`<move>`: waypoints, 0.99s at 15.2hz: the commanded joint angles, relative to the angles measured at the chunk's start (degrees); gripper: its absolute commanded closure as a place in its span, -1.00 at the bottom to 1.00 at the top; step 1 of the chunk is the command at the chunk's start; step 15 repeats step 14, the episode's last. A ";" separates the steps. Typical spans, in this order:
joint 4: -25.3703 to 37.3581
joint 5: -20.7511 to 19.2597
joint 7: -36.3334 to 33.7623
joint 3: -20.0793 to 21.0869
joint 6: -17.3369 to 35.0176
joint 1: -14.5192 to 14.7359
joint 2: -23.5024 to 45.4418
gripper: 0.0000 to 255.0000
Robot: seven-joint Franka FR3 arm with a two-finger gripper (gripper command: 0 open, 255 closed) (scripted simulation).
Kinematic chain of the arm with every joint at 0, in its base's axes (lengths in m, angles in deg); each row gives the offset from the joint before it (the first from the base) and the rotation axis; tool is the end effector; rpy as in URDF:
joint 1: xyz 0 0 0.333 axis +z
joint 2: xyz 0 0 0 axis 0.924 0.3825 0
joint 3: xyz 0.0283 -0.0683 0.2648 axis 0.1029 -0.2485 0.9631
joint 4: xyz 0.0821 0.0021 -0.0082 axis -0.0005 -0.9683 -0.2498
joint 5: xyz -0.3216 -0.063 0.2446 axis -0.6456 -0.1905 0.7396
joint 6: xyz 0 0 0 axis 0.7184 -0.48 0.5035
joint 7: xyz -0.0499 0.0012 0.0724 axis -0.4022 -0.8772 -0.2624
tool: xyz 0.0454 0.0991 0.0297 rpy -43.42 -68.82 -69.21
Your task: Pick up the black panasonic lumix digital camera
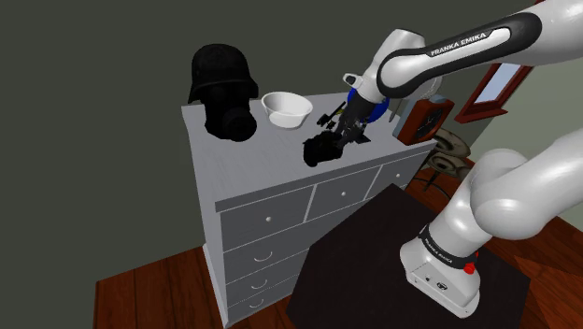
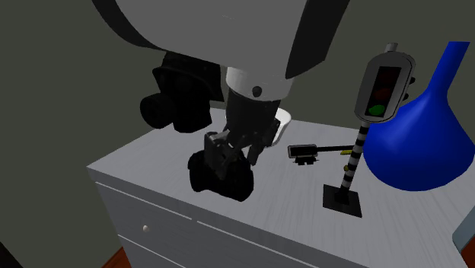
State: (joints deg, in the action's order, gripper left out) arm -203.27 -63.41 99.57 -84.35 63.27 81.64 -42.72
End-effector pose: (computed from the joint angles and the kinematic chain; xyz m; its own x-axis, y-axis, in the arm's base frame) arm 0.4135 0.0005 0.3181 0.6555 0.7113 0.2538 0.7385 -0.6740 -0.0184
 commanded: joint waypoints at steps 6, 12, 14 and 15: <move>2.99 -1.30 -1.88 1.16 -6.48 -0.96 -3.57 1.00; 6.12 -1.94 -3.17 1.94 -11.81 -1.41 -5.86 1.00; 6.20 -1.96 -3.20 1.95 -11.95 -1.42 -5.91 1.00; 6.20 -1.96 -3.20 1.95 -11.95 -1.42 -5.91 1.00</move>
